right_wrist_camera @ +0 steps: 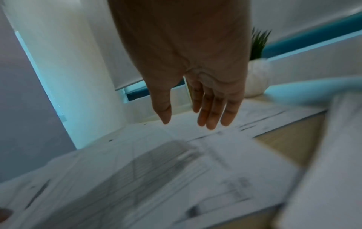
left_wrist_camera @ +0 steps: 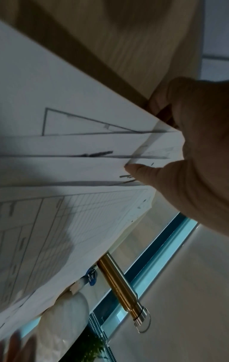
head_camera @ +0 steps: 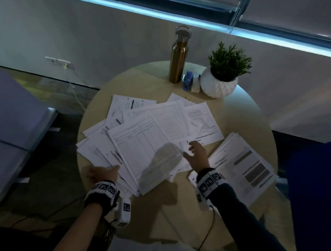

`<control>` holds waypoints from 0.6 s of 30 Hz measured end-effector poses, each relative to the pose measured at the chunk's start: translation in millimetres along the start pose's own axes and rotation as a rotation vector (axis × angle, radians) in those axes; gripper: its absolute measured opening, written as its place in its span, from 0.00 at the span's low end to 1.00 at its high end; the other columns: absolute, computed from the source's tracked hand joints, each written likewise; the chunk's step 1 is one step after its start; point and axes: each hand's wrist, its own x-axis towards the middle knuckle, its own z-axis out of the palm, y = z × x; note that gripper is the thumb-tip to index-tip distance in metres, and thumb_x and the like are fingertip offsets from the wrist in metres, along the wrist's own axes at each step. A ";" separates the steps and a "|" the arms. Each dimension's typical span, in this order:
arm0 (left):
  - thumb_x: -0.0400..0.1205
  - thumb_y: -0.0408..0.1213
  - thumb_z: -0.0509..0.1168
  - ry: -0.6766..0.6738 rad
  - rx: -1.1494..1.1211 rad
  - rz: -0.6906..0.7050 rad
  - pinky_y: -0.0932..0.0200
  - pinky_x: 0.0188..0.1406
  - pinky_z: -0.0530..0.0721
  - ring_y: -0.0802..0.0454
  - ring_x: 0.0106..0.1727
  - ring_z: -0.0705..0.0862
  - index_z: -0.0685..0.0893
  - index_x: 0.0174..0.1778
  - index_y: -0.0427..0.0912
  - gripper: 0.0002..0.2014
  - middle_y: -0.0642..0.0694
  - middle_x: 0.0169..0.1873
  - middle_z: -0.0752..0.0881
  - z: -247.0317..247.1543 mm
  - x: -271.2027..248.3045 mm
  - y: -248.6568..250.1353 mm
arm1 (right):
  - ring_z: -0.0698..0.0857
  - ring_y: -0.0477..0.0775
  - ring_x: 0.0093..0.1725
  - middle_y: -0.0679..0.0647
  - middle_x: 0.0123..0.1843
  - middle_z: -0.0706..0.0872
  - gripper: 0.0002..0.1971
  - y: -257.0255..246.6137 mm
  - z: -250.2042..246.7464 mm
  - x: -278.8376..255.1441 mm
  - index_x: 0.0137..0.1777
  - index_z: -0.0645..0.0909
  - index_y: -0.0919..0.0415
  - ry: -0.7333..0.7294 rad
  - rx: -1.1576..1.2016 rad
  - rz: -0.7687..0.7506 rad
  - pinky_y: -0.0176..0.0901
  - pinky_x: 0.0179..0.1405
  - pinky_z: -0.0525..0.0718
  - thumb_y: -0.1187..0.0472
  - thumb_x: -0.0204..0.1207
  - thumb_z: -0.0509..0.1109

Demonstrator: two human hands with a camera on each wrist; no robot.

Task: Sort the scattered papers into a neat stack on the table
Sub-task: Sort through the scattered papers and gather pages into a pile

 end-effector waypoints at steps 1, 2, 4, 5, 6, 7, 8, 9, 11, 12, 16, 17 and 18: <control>0.70 0.36 0.76 0.004 -0.009 0.015 0.33 0.75 0.64 0.29 0.76 0.62 0.48 0.80 0.36 0.51 0.31 0.79 0.56 -0.8 4.6 1.9 | 0.78 0.61 0.64 0.61 0.64 0.78 0.27 -16.1 15.4 9.4 0.68 0.70 0.64 -0.045 0.027 0.020 0.56 0.63 0.79 0.58 0.71 0.74; 0.69 0.33 0.76 0.004 -0.005 0.028 0.32 0.73 0.66 0.28 0.75 0.64 0.48 0.80 0.36 0.51 0.30 0.78 0.57 -1.9 7.7 3.6 | 0.75 0.62 0.67 0.61 0.68 0.74 0.32 -29.3 32.0 18.1 0.71 0.67 0.63 -0.080 0.014 0.044 0.58 0.65 0.77 0.55 0.70 0.75; 0.69 0.31 0.75 0.025 0.027 0.059 0.34 0.75 0.65 0.28 0.76 0.62 0.46 0.81 0.36 0.52 0.30 0.79 0.55 -4.4 9.1 6.5 | 0.68 0.63 0.72 0.61 0.73 0.67 0.43 -45.9 60.8 29.6 0.75 0.60 0.62 -0.142 -0.168 0.101 0.61 0.68 0.73 0.48 0.65 0.78; 0.69 0.30 0.75 0.055 0.046 0.087 0.35 0.76 0.62 0.29 0.78 0.59 0.45 0.81 0.36 0.52 0.30 0.80 0.52 -5.4 7.9 8.4 | 0.67 0.64 0.72 0.60 0.73 0.66 0.47 -50.9 70.4 31.9 0.75 0.58 0.61 -0.145 -0.269 0.123 0.62 0.67 0.72 0.44 0.62 0.79; 0.69 0.29 0.75 0.094 0.061 0.135 0.35 0.77 0.60 0.29 0.79 0.57 0.46 0.81 0.38 0.52 0.31 0.80 0.51 -6.3 6.6 11.1 | 0.67 0.63 0.72 0.59 0.73 0.67 0.49 -54.3 76.3 32.5 0.75 0.58 0.60 -0.139 -0.318 0.145 0.63 0.67 0.71 0.42 0.59 0.79; 0.68 0.28 0.75 0.131 0.073 0.206 0.34 0.78 0.58 0.30 0.78 0.57 0.49 0.81 0.39 0.51 0.32 0.80 0.51 -7.2 6.4 14.8 | 0.69 0.63 0.71 0.58 0.71 0.70 0.49 -57.2 80.0 33.4 0.73 0.60 0.59 -0.144 -0.311 0.171 0.63 0.67 0.69 0.41 0.57 0.80; 0.67 0.27 0.75 0.159 0.097 0.285 0.33 0.77 0.59 0.30 0.78 0.58 0.52 0.79 0.40 0.49 0.33 0.79 0.53 -7.4 8.9 19.0 | 0.72 0.62 0.70 0.57 0.68 0.74 0.45 -57.7 82.8 36.0 0.71 0.62 0.58 -0.160 -0.273 0.182 0.63 0.67 0.68 0.42 0.58 0.79; 0.67 0.28 0.75 0.169 0.132 0.363 0.33 0.76 0.60 0.31 0.76 0.59 0.55 0.78 0.40 0.47 0.33 0.78 0.55 -7.6 13.6 23.1 | 0.75 0.61 0.67 0.56 0.62 0.79 0.37 -57.2 84.0 38.2 0.66 0.66 0.56 -0.188 -0.241 0.165 0.63 0.67 0.66 0.45 0.62 0.78; 0.69 0.32 0.75 0.156 0.187 0.444 0.34 0.72 0.64 0.30 0.74 0.63 0.59 0.76 0.36 0.42 0.33 0.76 0.59 -8.3 28.9 35.6 | 0.80 0.60 0.62 0.53 0.50 0.81 0.16 -54.7 80.7 42.8 0.52 0.71 0.54 -0.247 -0.241 0.070 0.65 0.67 0.65 0.51 0.70 0.72; 0.70 0.34 0.75 0.141 0.195 0.440 0.34 0.70 0.67 0.29 0.72 0.65 0.60 0.75 0.34 0.41 0.32 0.75 0.61 -9.0 37.6 43.6 | 0.80 0.60 0.62 0.52 0.48 0.80 0.10 -52.4 76.9 46.2 0.49 0.72 0.53 -0.262 -0.267 0.031 0.66 0.68 0.64 0.53 0.73 0.68; 0.65 0.42 0.80 0.028 0.272 0.268 0.38 0.70 0.67 0.30 0.74 0.64 0.58 0.75 0.29 0.49 0.29 0.75 0.61 -11.2 60.6 73.4 | 0.70 0.59 0.66 0.53 0.62 0.73 0.12 -47.6 52.1 70.5 0.57 0.80 0.50 -0.262 -0.556 -0.122 0.66 0.65 0.64 0.53 0.75 0.66; 0.63 0.43 0.81 -0.003 0.308 0.249 0.39 0.72 0.66 0.30 0.75 0.62 0.56 0.75 0.29 0.53 0.28 0.76 0.58 -9.8 63.5 76.2 | 0.68 0.58 0.67 0.53 0.64 0.71 0.12 -49.8 44.4 81.5 0.56 0.81 0.49 -0.224 -0.594 -0.158 0.67 0.67 0.63 0.53 0.73 0.69; 0.62 0.43 0.81 -0.023 0.338 0.254 0.39 0.73 0.64 0.29 0.76 0.61 0.54 0.76 0.28 0.55 0.28 0.76 0.56 -8.1 65.5 77.3 | 0.66 0.57 0.70 0.52 0.67 0.69 0.12 -54.1 37.1 94.4 0.56 0.82 0.48 -0.188 -0.616 -0.198 0.70 0.70 0.60 0.52 0.72 0.71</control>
